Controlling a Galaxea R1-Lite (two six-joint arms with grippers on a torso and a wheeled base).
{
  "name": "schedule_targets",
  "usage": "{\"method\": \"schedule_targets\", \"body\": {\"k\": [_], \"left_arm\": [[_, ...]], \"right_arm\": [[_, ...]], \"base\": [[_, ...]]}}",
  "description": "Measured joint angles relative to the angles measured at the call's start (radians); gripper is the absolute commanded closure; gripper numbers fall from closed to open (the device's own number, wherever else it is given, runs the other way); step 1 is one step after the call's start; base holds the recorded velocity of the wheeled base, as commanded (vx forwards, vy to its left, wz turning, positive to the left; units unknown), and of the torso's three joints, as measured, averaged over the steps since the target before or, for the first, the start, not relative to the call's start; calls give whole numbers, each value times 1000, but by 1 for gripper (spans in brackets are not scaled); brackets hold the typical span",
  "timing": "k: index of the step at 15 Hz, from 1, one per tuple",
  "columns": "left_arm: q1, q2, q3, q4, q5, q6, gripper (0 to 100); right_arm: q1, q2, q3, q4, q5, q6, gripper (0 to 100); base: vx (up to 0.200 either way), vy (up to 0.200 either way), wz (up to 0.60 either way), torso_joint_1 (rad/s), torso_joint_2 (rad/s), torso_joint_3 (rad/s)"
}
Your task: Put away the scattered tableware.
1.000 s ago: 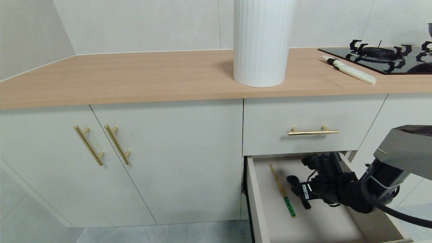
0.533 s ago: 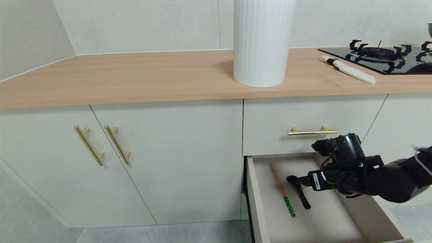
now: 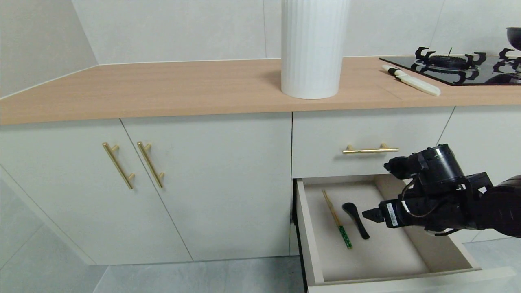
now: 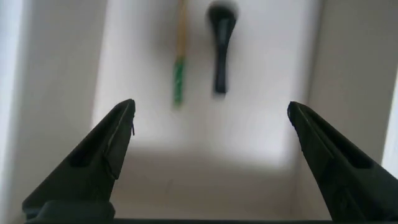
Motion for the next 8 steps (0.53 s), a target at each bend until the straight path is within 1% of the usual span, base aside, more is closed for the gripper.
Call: {"method": "schedule_targets", "body": {"k": [5, 6, 8], "left_arm": [[0, 0, 0, 0, 0, 0, 0], [0, 0, 0, 0, 0, 0, 0], [0, 0, 0, 0, 0, 0, 0]], "right_arm": [[5, -81, -46, 232, 71, -5, 0], [9, -93, -57, 254, 76, -6, 0], [35, -110, -70, 373, 81, -21, 0]], "base": [[0, 0, 0, 0, 0, 0], [0, 0, 0, 0, 0, 0], [0, 0, 0, 0, 0, 0]]}}
